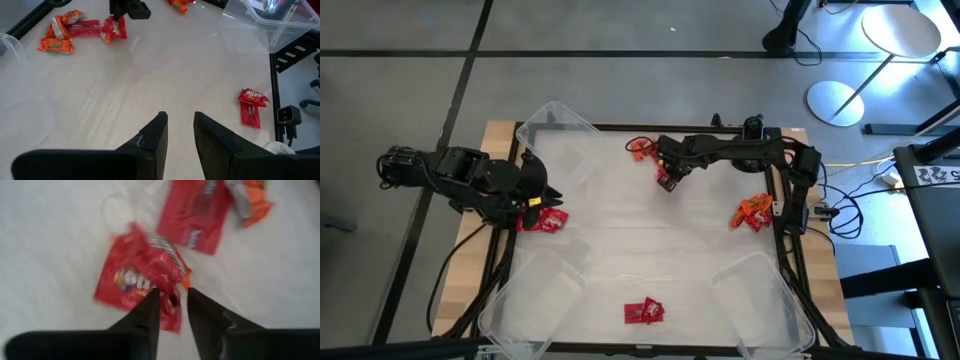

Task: Sort candy
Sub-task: Move the red candy to the top center of the table

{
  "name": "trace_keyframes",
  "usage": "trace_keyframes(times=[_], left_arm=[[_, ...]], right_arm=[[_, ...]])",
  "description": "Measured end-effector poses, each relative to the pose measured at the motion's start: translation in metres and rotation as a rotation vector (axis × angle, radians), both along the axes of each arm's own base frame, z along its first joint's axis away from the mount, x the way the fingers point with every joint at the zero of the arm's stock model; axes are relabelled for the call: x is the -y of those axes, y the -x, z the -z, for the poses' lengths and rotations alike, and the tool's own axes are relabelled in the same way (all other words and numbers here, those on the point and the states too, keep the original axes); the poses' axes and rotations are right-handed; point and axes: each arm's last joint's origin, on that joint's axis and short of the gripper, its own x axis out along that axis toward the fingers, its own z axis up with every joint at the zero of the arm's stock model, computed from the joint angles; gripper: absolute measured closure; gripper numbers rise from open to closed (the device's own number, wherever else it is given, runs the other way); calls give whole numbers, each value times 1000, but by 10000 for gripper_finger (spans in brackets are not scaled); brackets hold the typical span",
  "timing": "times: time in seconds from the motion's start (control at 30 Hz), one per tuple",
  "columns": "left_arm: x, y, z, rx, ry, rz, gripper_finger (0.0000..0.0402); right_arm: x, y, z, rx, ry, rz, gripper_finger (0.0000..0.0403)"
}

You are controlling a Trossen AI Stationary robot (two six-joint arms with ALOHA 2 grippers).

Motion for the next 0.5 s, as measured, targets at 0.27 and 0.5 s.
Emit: trace_keyframes(times=[0.27, 0.5], left_arm=[[0, 0, 0, 0, 0, 0, 315], [0, 0, 0, -2, -13, 9, 315]], right_arm=[[-14, -8, -14, 21, -12, -53, 221], [-68, -20, -59, 50, 15, -235, 192]])
